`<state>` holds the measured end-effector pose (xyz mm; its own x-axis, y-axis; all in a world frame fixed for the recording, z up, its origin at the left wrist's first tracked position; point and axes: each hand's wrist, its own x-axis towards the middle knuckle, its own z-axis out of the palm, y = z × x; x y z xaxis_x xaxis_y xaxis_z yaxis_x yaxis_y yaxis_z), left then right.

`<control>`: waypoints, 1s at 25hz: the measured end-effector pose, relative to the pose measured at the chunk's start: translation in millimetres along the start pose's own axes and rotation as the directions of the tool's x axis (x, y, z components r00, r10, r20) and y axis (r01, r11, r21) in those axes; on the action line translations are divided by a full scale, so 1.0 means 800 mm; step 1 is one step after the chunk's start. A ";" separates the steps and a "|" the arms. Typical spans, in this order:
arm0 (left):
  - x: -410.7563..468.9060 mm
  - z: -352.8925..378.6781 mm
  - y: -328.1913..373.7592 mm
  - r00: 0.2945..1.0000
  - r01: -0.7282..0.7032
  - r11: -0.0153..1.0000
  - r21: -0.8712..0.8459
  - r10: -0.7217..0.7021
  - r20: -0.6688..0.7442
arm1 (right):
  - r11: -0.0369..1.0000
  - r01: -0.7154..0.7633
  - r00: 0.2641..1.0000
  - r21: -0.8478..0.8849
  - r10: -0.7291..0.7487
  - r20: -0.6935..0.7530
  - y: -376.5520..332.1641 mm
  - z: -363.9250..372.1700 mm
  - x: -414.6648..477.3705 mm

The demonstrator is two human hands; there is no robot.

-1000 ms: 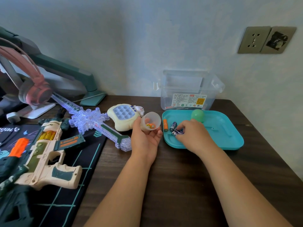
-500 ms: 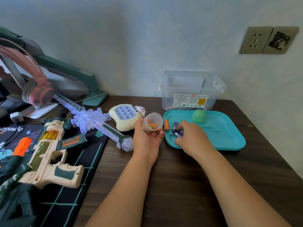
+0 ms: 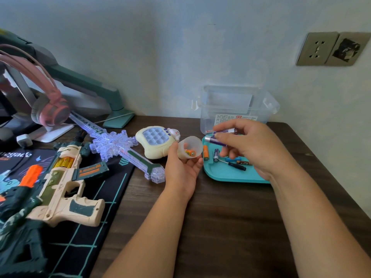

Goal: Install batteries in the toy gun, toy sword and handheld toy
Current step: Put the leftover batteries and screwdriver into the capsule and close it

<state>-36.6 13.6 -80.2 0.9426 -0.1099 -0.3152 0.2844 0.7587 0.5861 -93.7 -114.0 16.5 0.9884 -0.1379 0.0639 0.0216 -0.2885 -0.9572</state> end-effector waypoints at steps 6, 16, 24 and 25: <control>0.003 -0.004 -0.006 0.994 -0.015 0.996 0.085 0.005 0.109 | 0.970 0.087 0.989 -0.227 -0.111 -0.093 0.034 0.046 0.015; 0.006 -0.003 -0.003 0.996 0.008 0.998 0.058 -0.013 0.086 | 0.969 0.116 0.951 -0.219 -0.172 -0.257 0.047 0.060 0.020; 0.007 -0.003 -0.001 0.998 0.021 1.000 0.022 -0.022 0.055 | 0.952 0.199 0.953 -0.233 -0.243 -0.179 0.039 0.066 0.016; 0.006 -0.002 -0.001 0.999 0.024 1.000 0.014 -0.025 0.038 | 0.948 0.204 0.945 -0.245 -0.256 -0.205 0.040 0.061 0.017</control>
<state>-32.5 13.3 -83.6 0.9412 -0.1527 -0.3015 0.3097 0.7468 0.5885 -71.8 -78.6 -26.9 0.8973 -0.2507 0.3635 0.1852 -0.5335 -0.8252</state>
